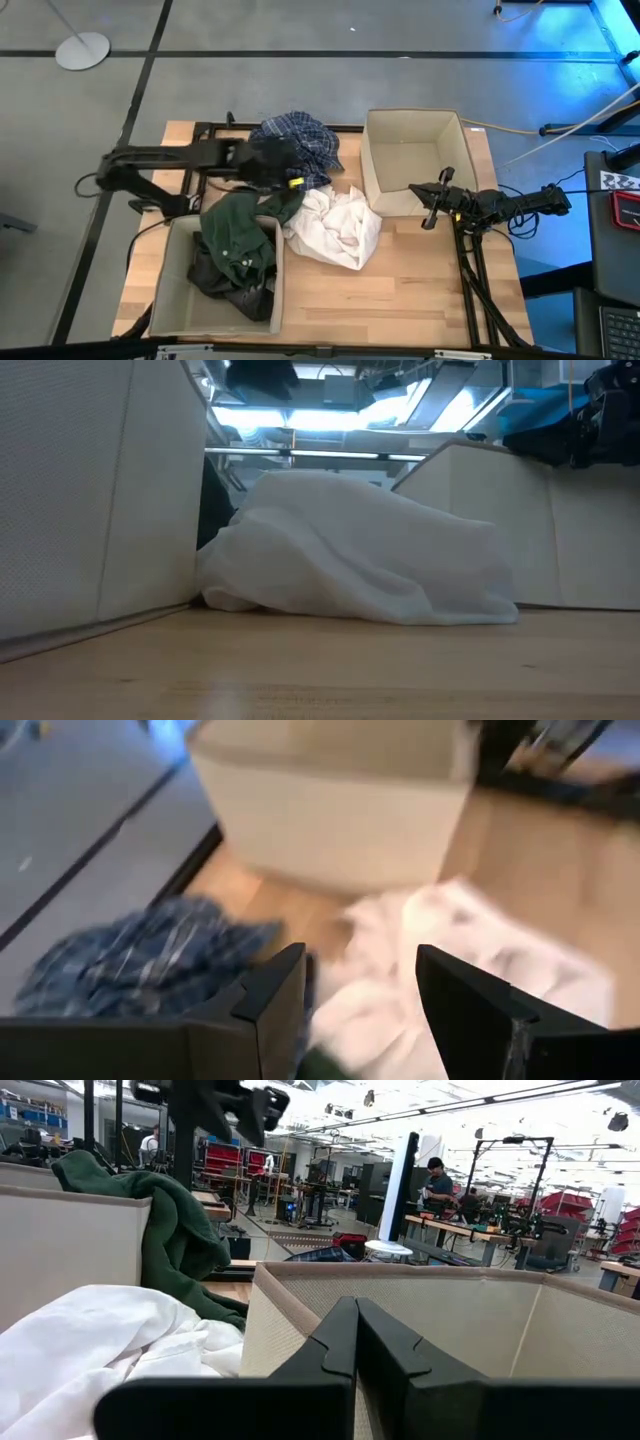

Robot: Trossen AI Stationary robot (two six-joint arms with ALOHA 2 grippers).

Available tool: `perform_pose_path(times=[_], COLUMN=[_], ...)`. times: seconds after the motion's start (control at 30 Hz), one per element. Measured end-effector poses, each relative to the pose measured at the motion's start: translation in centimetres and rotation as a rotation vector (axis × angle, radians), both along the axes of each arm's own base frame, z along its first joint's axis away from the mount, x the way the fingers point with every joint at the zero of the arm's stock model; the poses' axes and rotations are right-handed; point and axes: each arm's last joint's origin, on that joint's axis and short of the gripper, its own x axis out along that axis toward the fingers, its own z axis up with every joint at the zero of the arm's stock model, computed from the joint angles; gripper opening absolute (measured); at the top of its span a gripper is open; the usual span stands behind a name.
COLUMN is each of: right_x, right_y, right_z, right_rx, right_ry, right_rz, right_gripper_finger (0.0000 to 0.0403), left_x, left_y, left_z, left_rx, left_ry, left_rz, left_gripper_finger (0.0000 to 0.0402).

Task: Sort clothes
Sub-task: Put the green polo shirt into the left brown laundry organizer

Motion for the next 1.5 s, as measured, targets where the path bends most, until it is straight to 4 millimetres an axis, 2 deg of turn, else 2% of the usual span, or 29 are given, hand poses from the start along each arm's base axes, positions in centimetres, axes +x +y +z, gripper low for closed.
perform_pose_path(times=[0.2,0.43,0.67,0.87,1.0,1.2,1.5], right_x=[0.0,0.0,0.0,0.0,0.0,0.0,0.0], right_y=[0.0,0.0,0.0,0.0,0.0,0.0,0.0], right_z=[0.0,-0.1,-0.2,-0.2,-0.2,-0.2,-0.2], right_rx=[-0.003,-0.009,-0.010,-0.010,-0.010,-0.010,-0.010], right_ry=[0.003,0.022,0.025,0.026,0.027,0.028,0.029], right_rz=[0.000,0.001,0.002,0.001,0.001,0.001,0.001], right_gripper_finger=[0.0012,0.0012,0.0012,0.0012,0.0012,0.0012,0.0012], left_x=[3.9,6.8,7.6,8.4,9.0,9.3,9.2], left_y=[1.3,2.5,3.0,3.1,2.9,2.9,3.0], left_z=[-1.4,-5.8,-9.5,-12.0,-13.6,-15.3,-16.3], left_rx=[-0.115,-0.245,-0.302,-0.326,-0.414,-0.402,-0.381], left_ry=[0.270,0.519,0.727,0.822,0.862,0.944,0.990], left_rz=[0.016,0.008,0.043,0.035,-0.021,-0.022,-0.062], left_gripper_finger=[0.0182,0.0182,0.0182,0.0182,0.0182,0.0182,0.0172])
